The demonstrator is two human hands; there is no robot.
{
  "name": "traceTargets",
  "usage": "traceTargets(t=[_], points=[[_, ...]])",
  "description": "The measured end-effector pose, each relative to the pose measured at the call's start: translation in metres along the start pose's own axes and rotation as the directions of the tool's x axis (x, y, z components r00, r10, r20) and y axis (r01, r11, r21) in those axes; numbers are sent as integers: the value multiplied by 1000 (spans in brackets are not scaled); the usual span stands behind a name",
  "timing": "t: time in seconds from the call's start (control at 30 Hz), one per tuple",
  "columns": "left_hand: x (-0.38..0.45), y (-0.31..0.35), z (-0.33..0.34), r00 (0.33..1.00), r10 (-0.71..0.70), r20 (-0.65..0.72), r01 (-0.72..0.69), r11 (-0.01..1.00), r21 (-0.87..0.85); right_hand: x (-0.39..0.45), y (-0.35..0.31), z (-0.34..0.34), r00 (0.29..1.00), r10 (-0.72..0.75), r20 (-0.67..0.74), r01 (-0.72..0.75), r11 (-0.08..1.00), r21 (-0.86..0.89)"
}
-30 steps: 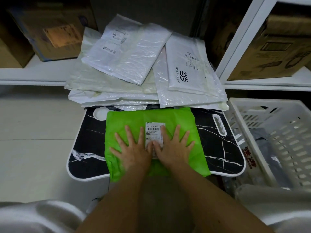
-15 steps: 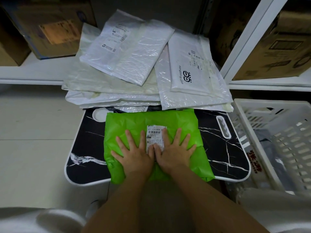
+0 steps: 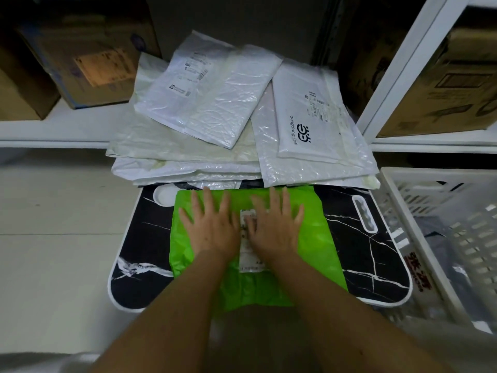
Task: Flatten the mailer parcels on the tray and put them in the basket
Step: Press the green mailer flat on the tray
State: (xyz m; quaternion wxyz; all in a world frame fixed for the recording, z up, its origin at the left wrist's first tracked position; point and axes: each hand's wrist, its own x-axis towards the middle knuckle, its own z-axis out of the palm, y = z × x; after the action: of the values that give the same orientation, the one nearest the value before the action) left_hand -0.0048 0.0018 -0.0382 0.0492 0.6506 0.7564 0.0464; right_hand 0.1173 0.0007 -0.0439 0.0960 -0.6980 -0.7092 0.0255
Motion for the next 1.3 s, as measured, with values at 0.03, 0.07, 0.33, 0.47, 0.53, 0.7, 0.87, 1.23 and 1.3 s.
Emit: traceTargets(t=[0.03,0.07,0.33,0.47,0.53,0.7,0.87,1.23,1.3], points=[[6,-1,4,996,38,82,-40,999,16,6,-1,3,994,-38,100,39,999,-2],[11,-2,9,985,50,165,-55,998,26,11,0,6,981,-53,184,55,998,-3],[14,-6,29,978,23,208,0,994,-113,16,2,23,967,5,255,2,1000,-25],[13,-2,30,979,-39,202,60,994,-97,18,1,24,973,40,227,-38,999,-15],[11,0,29,978,-97,182,112,991,-79,18,4,23,972,75,225,-80,997,16],[14,-15,23,953,-149,262,182,978,-104,20,23,17,951,121,285,-135,991,27],[-4,-21,18,902,-263,343,289,957,-26,-9,64,12,898,327,295,-334,942,-29],[-53,23,0,974,-187,130,193,980,-42,-45,18,-2,871,461,172,-472,881,30],[-70,29,8,961,-206,184,217,975,-45,-62,3,4,892,416,175,-432,900,63]])
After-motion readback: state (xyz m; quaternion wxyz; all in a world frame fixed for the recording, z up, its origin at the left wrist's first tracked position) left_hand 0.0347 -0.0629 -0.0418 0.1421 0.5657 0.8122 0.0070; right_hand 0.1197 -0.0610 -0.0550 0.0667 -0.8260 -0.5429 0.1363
